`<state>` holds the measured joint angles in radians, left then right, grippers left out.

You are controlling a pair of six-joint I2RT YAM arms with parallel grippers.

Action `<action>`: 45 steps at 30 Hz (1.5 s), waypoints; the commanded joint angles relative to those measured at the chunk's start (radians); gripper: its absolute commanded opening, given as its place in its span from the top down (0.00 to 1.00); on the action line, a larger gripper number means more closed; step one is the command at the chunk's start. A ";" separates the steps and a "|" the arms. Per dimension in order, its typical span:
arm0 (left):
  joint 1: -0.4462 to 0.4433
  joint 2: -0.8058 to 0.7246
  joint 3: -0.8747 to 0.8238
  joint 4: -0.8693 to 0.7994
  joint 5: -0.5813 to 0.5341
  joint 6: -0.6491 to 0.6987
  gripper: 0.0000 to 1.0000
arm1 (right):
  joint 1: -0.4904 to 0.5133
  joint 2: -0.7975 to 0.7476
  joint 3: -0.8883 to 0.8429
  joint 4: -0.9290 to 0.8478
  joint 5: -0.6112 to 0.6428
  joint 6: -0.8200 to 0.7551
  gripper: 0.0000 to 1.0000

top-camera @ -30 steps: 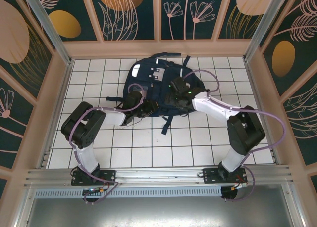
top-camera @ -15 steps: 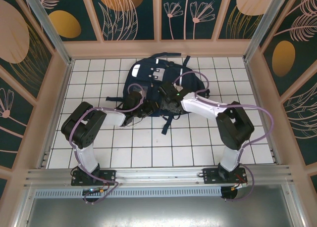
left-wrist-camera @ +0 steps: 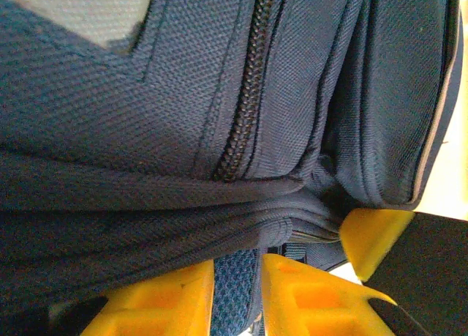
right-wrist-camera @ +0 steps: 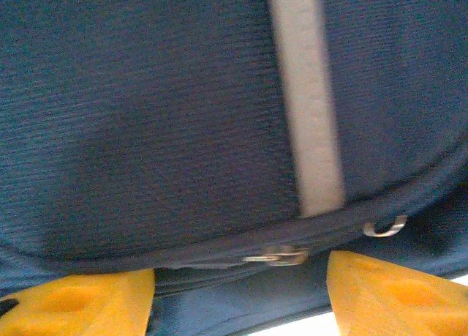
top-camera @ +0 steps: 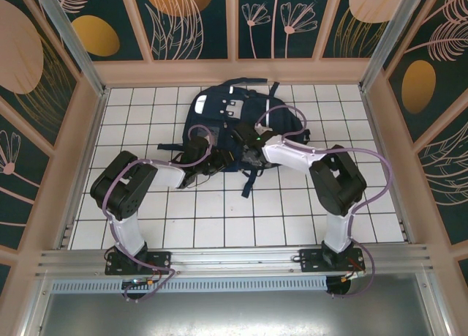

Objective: Pack the student bag

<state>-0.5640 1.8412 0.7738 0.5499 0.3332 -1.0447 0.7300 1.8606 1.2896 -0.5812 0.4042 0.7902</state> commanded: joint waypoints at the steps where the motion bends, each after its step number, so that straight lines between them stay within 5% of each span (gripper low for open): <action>1: 0.000 0.003 -0.002 -0.012 -0.003 0.015 0.75 | -0.055 -0.085 -0.053 -0.031 0.117 -0.001 0.42; 13: 0.001 0.000 0.024 -0.061 -0.020 0.034 0.76 | -0.081 -0.198 -0.107 -0.034 0.145 -0.054 0.49; 24: 0.000 -0.006 0.035 -0.081 -0.034 0.037 0.76 | -0.074 -0.149 -0.198 0.164 -0.074 -0.044 0.39; 40: 0.000 -0.009 0.049 -0.106 -0.034 0.038 0.75 | -0.168 -0.189 -0.296 0.328 -0.099 -0.091 0.75; 45: 0.002 -0.011 0.045 -0.122 -0.040 0.046 0.76 | -0.178 -0.197 -0.280 0.318 -0.114 -0.153 1.00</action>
<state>-0.5640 1.8412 0.8082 0.4774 0.3248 -1.0248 0.5697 1.6913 0.9977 -0.2909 0.2634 0.6899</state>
